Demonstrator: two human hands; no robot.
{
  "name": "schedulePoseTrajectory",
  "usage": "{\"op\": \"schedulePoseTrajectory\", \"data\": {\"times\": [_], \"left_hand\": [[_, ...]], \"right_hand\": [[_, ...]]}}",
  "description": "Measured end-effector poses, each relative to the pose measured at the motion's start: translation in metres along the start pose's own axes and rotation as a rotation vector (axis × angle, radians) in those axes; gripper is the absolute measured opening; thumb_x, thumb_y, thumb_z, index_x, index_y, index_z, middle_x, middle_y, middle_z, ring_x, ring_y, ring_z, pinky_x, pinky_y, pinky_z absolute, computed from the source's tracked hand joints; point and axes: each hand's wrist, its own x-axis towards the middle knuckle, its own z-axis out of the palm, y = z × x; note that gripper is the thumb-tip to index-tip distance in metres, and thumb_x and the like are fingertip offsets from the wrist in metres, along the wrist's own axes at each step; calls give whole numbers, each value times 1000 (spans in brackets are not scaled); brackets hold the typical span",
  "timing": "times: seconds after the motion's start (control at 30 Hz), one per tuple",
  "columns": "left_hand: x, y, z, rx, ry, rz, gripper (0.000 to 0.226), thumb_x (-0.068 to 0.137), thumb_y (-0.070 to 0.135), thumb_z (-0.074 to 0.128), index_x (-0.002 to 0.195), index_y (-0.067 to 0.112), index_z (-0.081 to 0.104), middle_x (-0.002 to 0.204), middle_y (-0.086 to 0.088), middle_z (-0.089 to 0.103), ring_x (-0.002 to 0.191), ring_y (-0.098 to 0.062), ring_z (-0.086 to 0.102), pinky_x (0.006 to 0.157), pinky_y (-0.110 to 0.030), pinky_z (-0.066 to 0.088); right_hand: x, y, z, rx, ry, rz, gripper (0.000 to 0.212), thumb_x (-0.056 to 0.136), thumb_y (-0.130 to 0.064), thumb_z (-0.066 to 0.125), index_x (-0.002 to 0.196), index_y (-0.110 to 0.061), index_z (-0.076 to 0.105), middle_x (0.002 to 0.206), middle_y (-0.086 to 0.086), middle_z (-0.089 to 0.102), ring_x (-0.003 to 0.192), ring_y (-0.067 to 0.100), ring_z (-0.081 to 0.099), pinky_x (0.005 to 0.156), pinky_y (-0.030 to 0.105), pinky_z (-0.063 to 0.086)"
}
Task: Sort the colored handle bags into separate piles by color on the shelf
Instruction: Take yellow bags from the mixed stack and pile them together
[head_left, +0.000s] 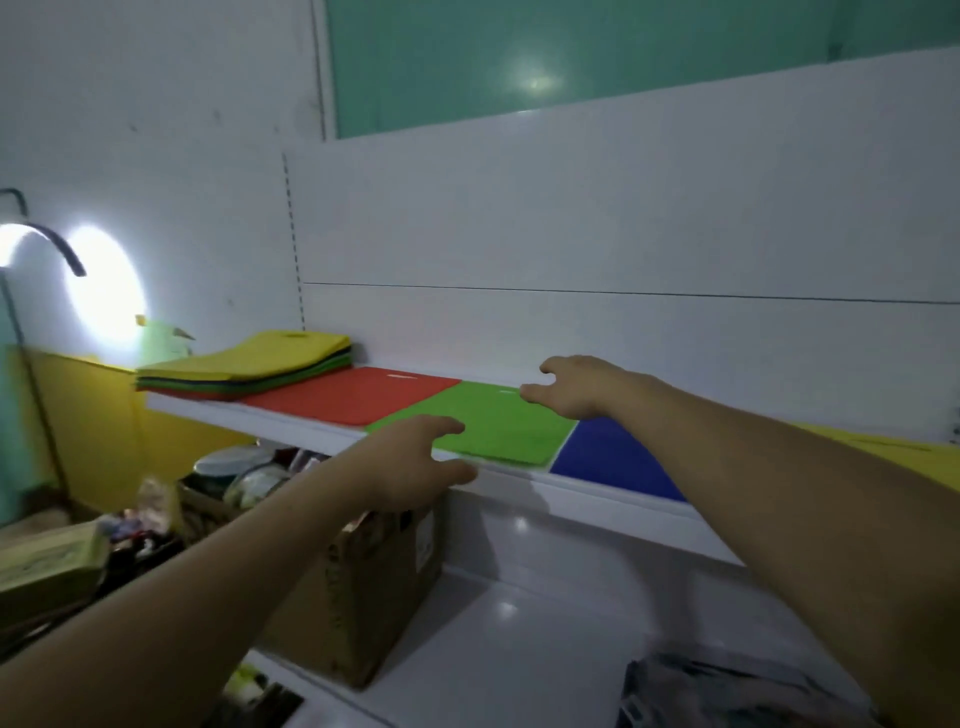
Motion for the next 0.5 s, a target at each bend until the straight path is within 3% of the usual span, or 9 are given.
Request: {"op": "schedulePoseTrajectory", "data": {"times": [0.2, 0.5], "left_hand": [[-49, -109, -48, 18, 51, -180, 62, 88, 47, 58, 143, 27, 38, 147, 3, 40, 128, -16, 44, 98, -28, 36], [-76, -224, -100, 53, 114, -343, 64, 88, 49, 56, 145, 28, 34, 152, 3, 32, 135, -18, 36, 106, -33, 32]], "right_hand": [[36, -132, 19, 47, 16, -142, 74, 91, -65, 39, 148, -18, 30, 153, 8, 31, 137, 27, 33, 110, 38, 31], [99, -267, 40, 52, -6, -307, 73, 91, -63, 40, 148, -18, 30, 153, 10, 31, 136, 28, 35, 109, 38, 33]]}}
